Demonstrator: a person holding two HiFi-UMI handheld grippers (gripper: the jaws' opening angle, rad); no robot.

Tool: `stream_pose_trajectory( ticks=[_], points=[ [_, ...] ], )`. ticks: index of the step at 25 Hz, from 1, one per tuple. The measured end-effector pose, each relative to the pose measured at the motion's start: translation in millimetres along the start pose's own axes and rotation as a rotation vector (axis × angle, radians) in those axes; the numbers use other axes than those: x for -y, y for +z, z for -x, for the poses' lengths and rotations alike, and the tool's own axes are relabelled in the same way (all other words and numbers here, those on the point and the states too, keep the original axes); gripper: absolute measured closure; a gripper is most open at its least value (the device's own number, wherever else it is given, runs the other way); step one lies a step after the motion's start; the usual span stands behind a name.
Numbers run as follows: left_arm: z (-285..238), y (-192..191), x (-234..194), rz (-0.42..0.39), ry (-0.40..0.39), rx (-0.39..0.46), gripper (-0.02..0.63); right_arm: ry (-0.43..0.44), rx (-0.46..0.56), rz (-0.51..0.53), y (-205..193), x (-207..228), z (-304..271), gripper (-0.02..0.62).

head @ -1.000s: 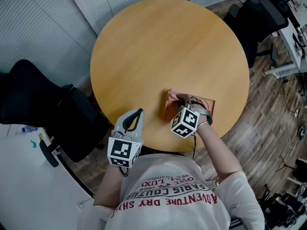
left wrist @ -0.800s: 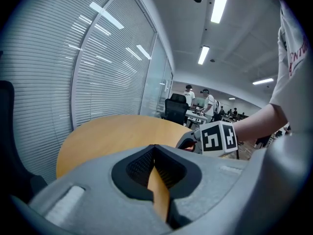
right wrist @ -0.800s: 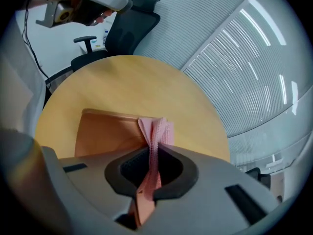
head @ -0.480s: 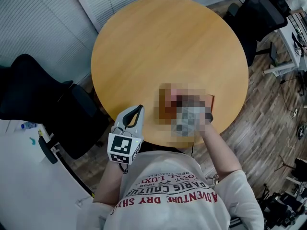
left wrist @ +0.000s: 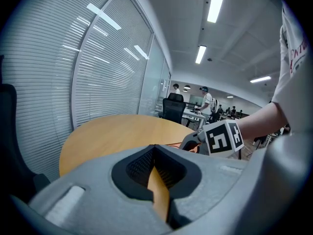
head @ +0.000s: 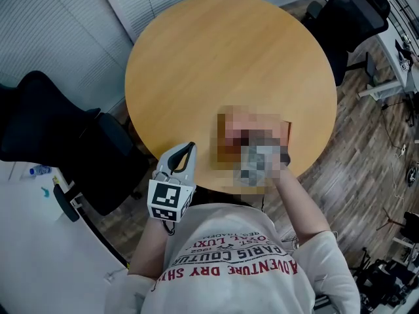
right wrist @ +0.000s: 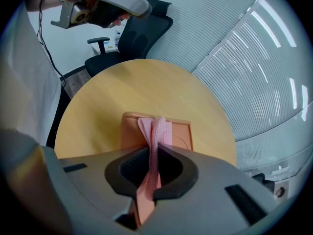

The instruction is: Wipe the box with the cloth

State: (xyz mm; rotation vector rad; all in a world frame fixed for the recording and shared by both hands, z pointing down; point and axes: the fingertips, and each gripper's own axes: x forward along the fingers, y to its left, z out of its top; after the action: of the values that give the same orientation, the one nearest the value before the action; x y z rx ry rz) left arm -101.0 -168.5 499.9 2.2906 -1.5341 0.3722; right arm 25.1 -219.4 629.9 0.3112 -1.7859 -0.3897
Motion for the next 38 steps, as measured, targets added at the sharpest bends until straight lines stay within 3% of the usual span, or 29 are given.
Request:
stream_pose_trajectory(
  ticks=[15, 23, 26, 33, 38],
  points=[
    [12, -7, 10, -0.014, -0.014, -0.01, 0.597, 0.071, 0.004, -0.006, 6, -49, 24, 0.566],
    [2, 2, 20, -0.031, -0.035, 0.003, 0.597, 0.164, 0.047, -0.107, 4, -52, 51, 0.566],
    [-6, 10, 29, -0.04, -0.045, 0.016, 0.597, 0.118, 0.044, -0.129, -8, -30, 59, 0.565],
    [-17, 21, 44, -0.058, -0.05, 0.023, 0.597, -0.094, 0.01, -0.127, -49, 31, 50, 0.565],
    [-28, 24, 44, -0.058, -0.037, 0.017, 0.597, -0.086, 0.015, -0.13, -61, 53, 28, 0.565]
  ],
)
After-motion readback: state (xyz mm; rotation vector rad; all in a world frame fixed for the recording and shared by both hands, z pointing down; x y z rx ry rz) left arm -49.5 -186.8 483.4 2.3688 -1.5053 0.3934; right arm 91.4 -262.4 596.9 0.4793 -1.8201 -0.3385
